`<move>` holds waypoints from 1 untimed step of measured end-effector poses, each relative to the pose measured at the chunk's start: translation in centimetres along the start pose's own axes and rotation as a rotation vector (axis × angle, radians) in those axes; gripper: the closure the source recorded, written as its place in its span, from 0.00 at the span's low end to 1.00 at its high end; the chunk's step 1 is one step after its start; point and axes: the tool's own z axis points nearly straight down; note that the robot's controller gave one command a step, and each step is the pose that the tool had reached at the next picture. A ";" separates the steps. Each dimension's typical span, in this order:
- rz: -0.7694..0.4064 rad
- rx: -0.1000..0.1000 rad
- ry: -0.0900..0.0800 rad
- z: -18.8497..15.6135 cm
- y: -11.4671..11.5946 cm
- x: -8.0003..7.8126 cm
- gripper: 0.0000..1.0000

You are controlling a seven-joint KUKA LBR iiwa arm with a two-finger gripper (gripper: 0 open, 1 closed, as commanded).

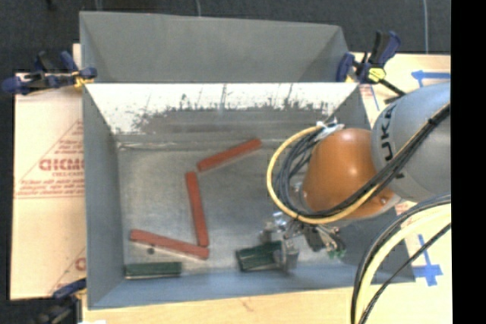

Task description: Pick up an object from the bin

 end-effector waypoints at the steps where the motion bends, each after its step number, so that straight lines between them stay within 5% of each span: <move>1: 0.000 0.000 0.000 0.0 0.0 0.0 1.00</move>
Offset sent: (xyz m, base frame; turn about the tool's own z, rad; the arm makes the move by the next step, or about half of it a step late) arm 0.0077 -0.0568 0.1365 -0.2168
